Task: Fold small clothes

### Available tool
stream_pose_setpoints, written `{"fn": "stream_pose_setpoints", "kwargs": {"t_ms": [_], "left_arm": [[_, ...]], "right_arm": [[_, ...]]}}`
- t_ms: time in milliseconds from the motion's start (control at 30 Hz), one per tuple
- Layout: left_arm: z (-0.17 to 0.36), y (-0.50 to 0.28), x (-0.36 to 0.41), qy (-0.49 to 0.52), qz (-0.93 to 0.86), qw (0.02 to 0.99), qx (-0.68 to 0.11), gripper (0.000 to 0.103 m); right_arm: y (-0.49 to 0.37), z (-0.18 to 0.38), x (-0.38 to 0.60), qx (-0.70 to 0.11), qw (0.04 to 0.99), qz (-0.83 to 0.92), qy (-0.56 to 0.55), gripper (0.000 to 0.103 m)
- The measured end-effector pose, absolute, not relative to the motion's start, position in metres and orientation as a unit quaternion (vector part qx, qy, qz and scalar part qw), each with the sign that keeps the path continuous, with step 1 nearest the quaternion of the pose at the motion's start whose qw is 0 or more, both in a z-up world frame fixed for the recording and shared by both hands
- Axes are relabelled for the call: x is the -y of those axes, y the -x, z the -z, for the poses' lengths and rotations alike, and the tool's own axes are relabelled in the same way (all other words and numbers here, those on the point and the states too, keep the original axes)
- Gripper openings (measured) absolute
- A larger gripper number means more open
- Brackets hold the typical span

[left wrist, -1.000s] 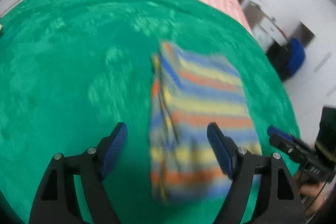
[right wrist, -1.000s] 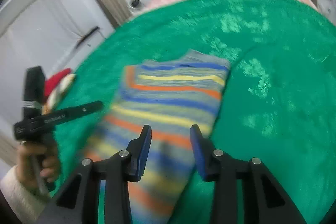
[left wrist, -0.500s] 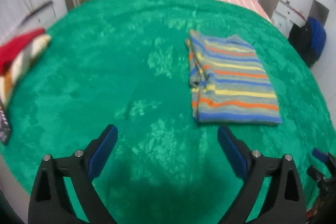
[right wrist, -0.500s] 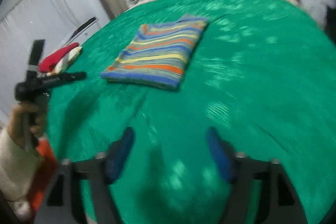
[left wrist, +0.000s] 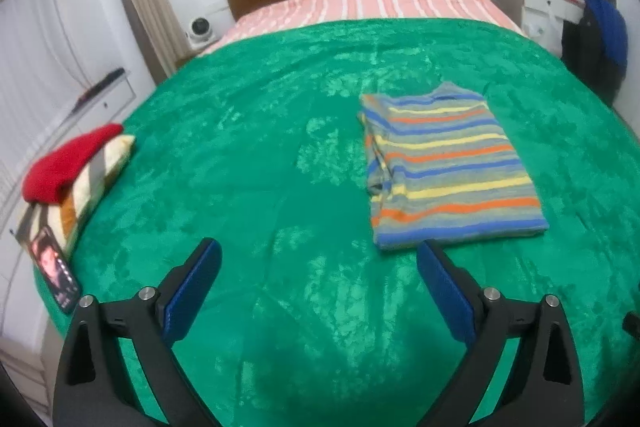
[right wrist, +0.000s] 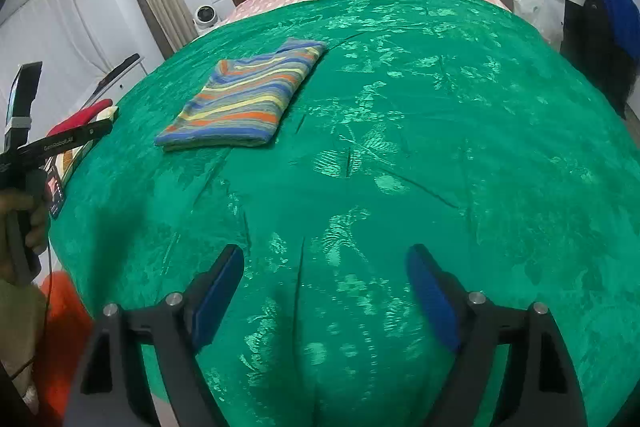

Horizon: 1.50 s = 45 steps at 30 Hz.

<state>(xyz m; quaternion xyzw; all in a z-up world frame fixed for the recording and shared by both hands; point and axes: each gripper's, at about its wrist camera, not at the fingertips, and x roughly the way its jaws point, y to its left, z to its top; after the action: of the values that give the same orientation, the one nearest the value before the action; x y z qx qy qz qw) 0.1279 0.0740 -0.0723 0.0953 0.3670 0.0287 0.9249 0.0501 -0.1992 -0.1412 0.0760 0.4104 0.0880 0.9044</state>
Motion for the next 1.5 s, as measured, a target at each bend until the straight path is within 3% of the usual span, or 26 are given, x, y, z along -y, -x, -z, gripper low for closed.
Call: {"fn": "stream_pose_setpoints", "kwargs": {"t_ms": [133, 333, 567, 733, 833, 867, 900, 933, 967, 1067, 1267, 1333, 1367, 1400, 1433, 1467, 1500], "left_arm": [[0.084, -0.143, -0.072, -0.097, 0.002, 0.919, -0.383, 0.1], [0.1, -0.215, -0.086, 0.002, 0.171, 0.884, -0.435, 0.1], [0.14, -0.312, -0.088, 0.095, 0.198, 0.835, -0.505, 0.099], [0.164, -0.342, -0.076, 0.077, 0.178, 0.829, -0.525, 0.1], [0.167, -0.347, -0.061, 0.04, 0.166, 0.836, -0.522, 0.099], [0.169, -0.345, -0.055, 0.025, 0.161, 0.838, -0.52, 0.088], [0.169, -0.343, -0.051, 0.017, 0.163, 0.843, -0.513, 0.053], [0.168, -0.341, -0.047, 0.024, 0.176, 0.841, -0.511, 0.035], [0.166, -0.339, -0.044, 0.039, 0.179, 0.838, -0.513, 0.023], [0.149, -0.324, -0.045, 0.053, 0.17, 0.853, -0.49, 0.019], [0.071, -0.279, -0.055, 0.044, 0.185, 0.891, -0.412, 0.019], [0.056, -0.278, -0.056, 0.04, 0.176, 0.898, -0.4, 0.025], [0.057, -0.281, -0.055, 0.036, 0.165, 0.9, -0.403, 0.044], [0.063, -0.287, -0.053, 0.028, 0.155, 0.895, -0.417, 0.08], [0.074, -0.292, -0.052, 0.016, 0.14, 0.892, -0.429, 0.093], [0.087, -0.289, -0.054, 0.001, 0.113, 0.895, -0.433, 0.094], [0.094, -0.286, -0.058, -0.008, 0.098, 0.895, -0.435, 0.092]], "right_arm": [[-0.054, 0.143, 0.194, -0.418, 0.9, -0.099, -0.08, 0.083], [-0.095, 0.128, 0.197, -0.413, 0.895, -0.132, -0.107, 0.083], [-0.211, 0.119, 0.201, -0.398, 0.881, -0.167, -0.193, 0.083], [-0.298, 0.15, 0.189, -0.432, 0.846, -0.193, -0.248, 0.083], [-0.337, 0.174, 0.181, -0.455, 0.825, -0.18, -0.283, 0.071], [-0.344, 0.176, 0.177, -0.449, 0.825, -0.18, -0.292, 0.068], [-0.352, 0.177, 0.164, -0.453, 0.822, -0.189, -0.288, 0.051], [-0.356, 0.177, 0.152, -0.466, 0.824, -0.185, -0.265, 0.034], [-0.356, 0.172, 0.138, -0.47, 0.839, -0.166, -0.22, 0.025], [-0.333, 0.142, 0.083, -0.43, 0.895, -0.116, -0.031, 0.021], [-0.272, 0.06, 0.048, -0.311, 0.939, -0.149, 0.02, 0.02], [-0.266, 0.042, 0.048, -0.293, 0.944, -0.15, 0.009, 0.02], [-0.268, 0.039, 0.05, -0.294, 0.945, -0.146, 0.0, 0.02], [-0.274, 0.04, 0.056, -0.303, 0.942, -0.14, -0.018, 0.021], [-0.279, 0.045, 0.064, -0.315, 0.939, -0.136, -0.032, 0.022], [-0.285, 0.055, 0.074, -0.335, 0.932, -0.13, -0.045, 0.026], [-0.289, 0.067, 0.086, -0.357, 0.926, -0.116, -0.046, 0.043]]}}
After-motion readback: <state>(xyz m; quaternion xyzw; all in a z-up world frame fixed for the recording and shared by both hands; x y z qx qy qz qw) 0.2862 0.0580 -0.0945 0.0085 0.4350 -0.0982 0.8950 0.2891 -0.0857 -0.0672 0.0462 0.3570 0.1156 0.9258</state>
